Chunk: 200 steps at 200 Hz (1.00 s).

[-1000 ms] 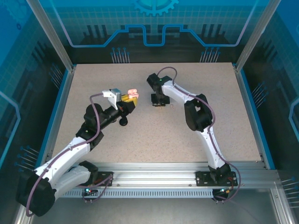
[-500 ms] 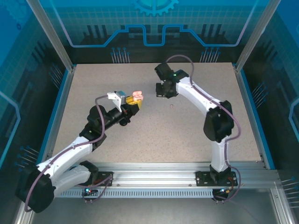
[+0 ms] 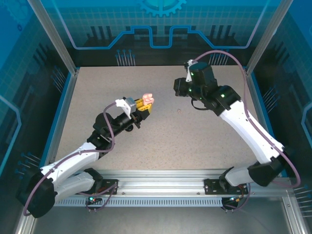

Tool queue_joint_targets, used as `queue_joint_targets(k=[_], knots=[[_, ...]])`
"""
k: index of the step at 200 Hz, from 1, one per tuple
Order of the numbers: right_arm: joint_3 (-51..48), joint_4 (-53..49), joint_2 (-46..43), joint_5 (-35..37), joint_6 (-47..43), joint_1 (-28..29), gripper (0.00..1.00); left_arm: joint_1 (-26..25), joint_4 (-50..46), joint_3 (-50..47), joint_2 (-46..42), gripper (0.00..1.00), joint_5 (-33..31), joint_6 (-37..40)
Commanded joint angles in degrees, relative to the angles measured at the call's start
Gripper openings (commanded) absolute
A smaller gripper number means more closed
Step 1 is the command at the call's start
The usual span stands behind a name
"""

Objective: Insert wireless bluetooth earbuds into charging case

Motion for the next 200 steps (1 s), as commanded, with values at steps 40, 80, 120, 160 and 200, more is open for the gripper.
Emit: queue_joint_targets(k=[40, 80, 120, 160, 200], knots=[[-7.3, 20.5, -8.5, -8.0, -3.7, 5.5, 0.12, -1.5, 7.3, 3.1, 1.5, 0.00, -1.1, 2.7], [-10.0, 26.9, -9.7, -11.3, -6.7, 10.0, 0.12, -2.9, 7.4, 4.0, 1.3, 0.00, 0.0, 3.7], [-13.2, 30.5, -10.8, -11.9, -7.9, 13.0, 0.12, -3.3, 6.2, 4.0, -0.8, 0.00, 0.6, 4.2], [-14.2, 31.0, -10.3, -11.4, -7.5, 14.2, 0.12, -3.4, 5.0, 4.0, -2.1, 0.00, 0.6, 4.6], [-13.6, 31.1, -9.1, -11.5, -7.3, 15.1, 0.12, -3.4, 4.6, 4.2, -2.2, 0.00, 1.0, 4.6]])
